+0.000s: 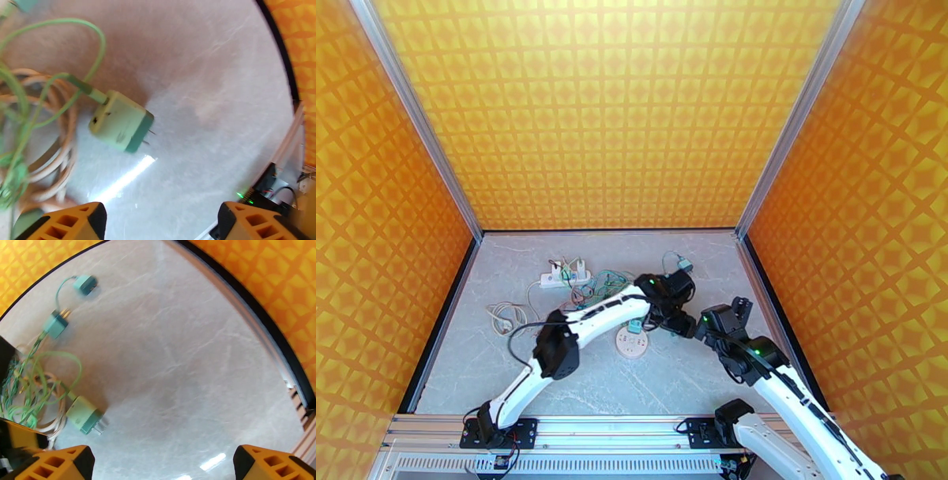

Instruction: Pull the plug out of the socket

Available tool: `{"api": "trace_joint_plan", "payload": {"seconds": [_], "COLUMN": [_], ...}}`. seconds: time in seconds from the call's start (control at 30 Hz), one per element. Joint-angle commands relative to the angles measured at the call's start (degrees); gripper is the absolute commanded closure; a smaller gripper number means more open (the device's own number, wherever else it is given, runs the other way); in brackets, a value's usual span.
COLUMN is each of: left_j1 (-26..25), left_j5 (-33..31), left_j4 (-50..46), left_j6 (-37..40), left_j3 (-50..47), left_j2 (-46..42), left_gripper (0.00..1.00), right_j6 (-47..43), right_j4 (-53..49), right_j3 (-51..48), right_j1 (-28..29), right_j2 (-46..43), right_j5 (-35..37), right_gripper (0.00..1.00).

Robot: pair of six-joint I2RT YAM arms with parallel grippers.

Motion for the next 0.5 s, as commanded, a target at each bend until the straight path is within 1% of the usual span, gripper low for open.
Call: {"api": "trace_joint_plan", "payload": {"seconds": [0.0, 0.07, 0.2, 0.33, 0.4, 0.47], "left_j1": [0.8, 1.4, 2.5, 4.9, 6.2, 7.4], "left_j5": [-3.3, -6.0, -10.4, -10.9, -11.1, -11.0], "left_j4": [0.5, 0.3, 2.0, 7.7, 10.0, 12.9], "left_j6": [0.7, 0.8, 0.8, -0.6, -2.3, -4.2], "left_j3": [-2.8, -6.5, -16.5, -30.9, -37.0, -42.7], "left_j2": [-8.9, -12.6, -19.9, -27.3, -30.0, -32.2], "left_gripper": [0.22, 0.23, 0.25, 0.28, 0.3, 0.32], "right_j6": [-4.2, -5.3, -6.3, -6.6, -6.9, -7.3], "right_j4": [7.6, 11.1, 17.7, 24.3, 25.8, 26.3], "right_j3": [-1.2, -1.7, -2.8, -4.2, -3.9, -3.3], "right_j1": [0.0, 0.0, 0.0, 0.3, 1.6, 4.0], "right_j2": [1.6, 3.0, 5.8, 9.2, 10.9, 12.9], "right_j5": [-9.2, -14.0, -23.1, -31.1, -32.4, -31.4], "right_gripper": [0.02, 0.05, 0.15, 0.23, 0.25, 0.25]}}
